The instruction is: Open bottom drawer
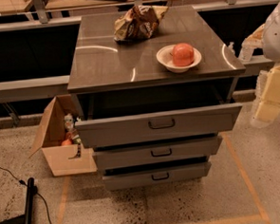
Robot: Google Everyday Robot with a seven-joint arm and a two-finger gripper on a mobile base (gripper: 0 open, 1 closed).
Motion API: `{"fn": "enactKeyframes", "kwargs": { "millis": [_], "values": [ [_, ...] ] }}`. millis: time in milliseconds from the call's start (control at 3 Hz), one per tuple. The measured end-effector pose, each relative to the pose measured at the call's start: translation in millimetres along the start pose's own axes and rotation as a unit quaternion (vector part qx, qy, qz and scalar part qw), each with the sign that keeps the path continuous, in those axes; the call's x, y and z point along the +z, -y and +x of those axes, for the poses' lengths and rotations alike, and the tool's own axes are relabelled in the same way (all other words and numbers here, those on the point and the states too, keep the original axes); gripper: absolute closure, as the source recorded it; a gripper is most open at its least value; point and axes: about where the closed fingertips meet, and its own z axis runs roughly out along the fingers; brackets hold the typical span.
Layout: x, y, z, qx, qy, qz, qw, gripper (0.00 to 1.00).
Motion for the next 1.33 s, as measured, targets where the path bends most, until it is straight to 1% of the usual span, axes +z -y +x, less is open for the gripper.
{"fn": "enactKeyframes", "kwargs": {
  "millis": [333,667,1000,1333],
  "values": [
    [0.0,0.0,0.0,0.0,0.0,0.0,1.0,0.0],
    [29.6,-7.1,4.6,0.009,0.019,0.002,0.9998,0.0],
    [86.5,-23.2,11.1,0.009,0.041,-0.007,0.9991,0.0],
    [146.2,-48.9,18.2,0.007,0.058,-0.034,0.9977,0.0]
  ]
}}
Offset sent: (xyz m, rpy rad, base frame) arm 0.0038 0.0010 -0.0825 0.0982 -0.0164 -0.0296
